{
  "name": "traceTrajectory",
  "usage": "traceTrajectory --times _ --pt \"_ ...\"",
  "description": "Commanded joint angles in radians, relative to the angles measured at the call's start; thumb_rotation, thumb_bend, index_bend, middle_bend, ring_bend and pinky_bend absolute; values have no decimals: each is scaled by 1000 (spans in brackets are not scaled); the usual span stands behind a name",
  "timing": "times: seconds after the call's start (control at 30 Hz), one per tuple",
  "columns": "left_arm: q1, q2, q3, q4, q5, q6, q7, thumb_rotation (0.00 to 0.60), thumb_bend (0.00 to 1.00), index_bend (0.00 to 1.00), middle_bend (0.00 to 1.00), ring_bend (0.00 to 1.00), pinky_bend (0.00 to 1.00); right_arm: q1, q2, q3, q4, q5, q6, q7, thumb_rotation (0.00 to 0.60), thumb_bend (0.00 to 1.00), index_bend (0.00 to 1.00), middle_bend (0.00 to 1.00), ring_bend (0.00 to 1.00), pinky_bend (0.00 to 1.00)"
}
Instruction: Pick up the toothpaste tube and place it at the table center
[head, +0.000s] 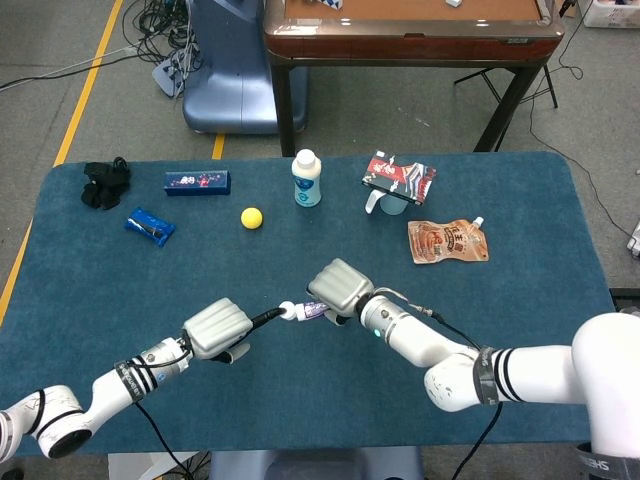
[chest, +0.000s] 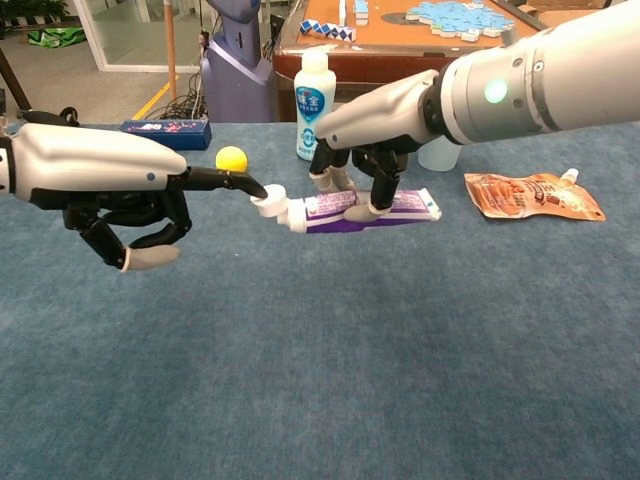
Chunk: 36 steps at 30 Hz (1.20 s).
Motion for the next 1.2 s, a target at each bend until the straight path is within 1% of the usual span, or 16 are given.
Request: traceTrajectory --times 0.03,0.4,0.5,0.57,0.6,0.7,0.77,0.8,0.87,0.93,0.97,1.0,1.07,1.1,1.17,1.2 --pt "-1 0 3 1 0 0 1 600 464 0 749 838 887 -7 2 4 1 -10 3 12 600 688 913 831 722 432" --pt "-5 -16 9 0 -8 10 10 600 464 0 749 829 885 -29 3 24 2 -46 7 58 600 688 914 831 729 432" --pt "5 -16 9 -2 -9 33 10 600 464 0 735 790 865 -39 6 26 1 -59 11 72 600 687 914 831 731 432" --pt "18 -13 10 -2 -11 56 3 600 464 0 706 737 843 -52 11 33 -4 -66 12 95 600 687 914 831 731 439" --pt "27 -7 11 -2 -16 70 -7 600 464 0 686 708 833 -62 15 35 -5 -77 16 108 600 687 913 831 732 448" --pt "58 10 10 -3 -36 112 -45 600 462 0 556 580 789 -93 20 40 -9 -110 27 147 600 687 914 831 731 476" --pt "79 22 8 -4 -53 137 -84 600 460 0 439 465 707 -117 19 47 -11 -138 37 179 600 687 914 831 731 507" --pt "90 29 6 -6 -62 149 -106 600 443 0 400 421 669 -129 19 50 -12 -153 40 195 600 687 914 831 731 535" --pt "114 42 0 -8 -79 179 -165 600 355 0 316 331 582 -158 15 58 -14 -193 51 237 600 687 914 831 731 575" --pt "136 53 -7 -9 -92 205 -228 599 272 0 237 260 505 -185 7 64 -13 -235 65 273 600 687 914 831 731 594" --pt "144 57 -10 -10 -95 215 -257 570 242 0 203 229 474 -198 1 68 -15 -251 71 292 600 687 914 831 733 601" --pt "152 61 -13 -9 -97 224 -286 515 227 0 176 204 449 -210 -5 72 -18 -266 78 311 600 687 913 831 735 606" --pt "165 67 -20 -7 -95 242 -357 351 197 0 126 153 390 -238 -24 82 -21 -302 97 351 600 686 914 831 739 613" --pt "172 69 -26 -4 -97 251 -392 280 185 0 110 134 354 -252 -38 85 -18 -325 105 375 600 686 914 831 741 616" --pt "182 68 -37 5 -97 271 -436 155 161 0 91 107 295 -274 -61 90 -9 -354 112 412 600 687 914 831 743 623" --pt "185 67 -40 7 -98 276 -446 119 156 0 84 97 280 -279 -68 91 -5 -361 114 419 600 687 914 831 746 629"
